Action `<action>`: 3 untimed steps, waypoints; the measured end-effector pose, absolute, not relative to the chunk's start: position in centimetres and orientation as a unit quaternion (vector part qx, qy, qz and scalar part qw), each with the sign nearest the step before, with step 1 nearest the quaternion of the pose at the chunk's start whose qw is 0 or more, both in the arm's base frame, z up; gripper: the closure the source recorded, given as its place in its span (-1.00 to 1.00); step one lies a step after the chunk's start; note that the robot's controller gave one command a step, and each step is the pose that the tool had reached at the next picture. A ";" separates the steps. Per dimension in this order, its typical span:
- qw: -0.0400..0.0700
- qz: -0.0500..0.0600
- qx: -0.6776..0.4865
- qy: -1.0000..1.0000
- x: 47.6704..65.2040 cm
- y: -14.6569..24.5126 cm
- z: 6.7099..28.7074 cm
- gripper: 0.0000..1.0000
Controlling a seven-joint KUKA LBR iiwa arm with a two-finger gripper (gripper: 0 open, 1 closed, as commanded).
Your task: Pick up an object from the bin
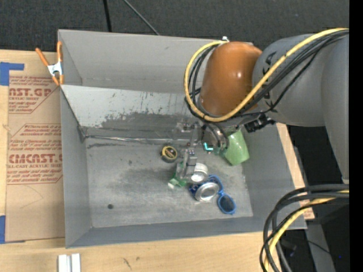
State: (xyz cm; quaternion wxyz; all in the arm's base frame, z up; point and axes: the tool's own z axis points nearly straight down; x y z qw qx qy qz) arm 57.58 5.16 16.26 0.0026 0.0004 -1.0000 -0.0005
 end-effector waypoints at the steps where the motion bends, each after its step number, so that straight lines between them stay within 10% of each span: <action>1: -0.001 0.000 0.031 -1.000 57.2 4.7 7.1 -1.00; 2: 0.000 0.000 0.205 -0.979 51.8 4.7 8.2 -1.00; 3: -0.002 0.000 0.220 -0.975 57.3 4.9 7.0 -1.00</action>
Offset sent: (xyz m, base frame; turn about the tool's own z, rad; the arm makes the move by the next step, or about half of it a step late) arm -0.0039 -0.0049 -0.0881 -0.0609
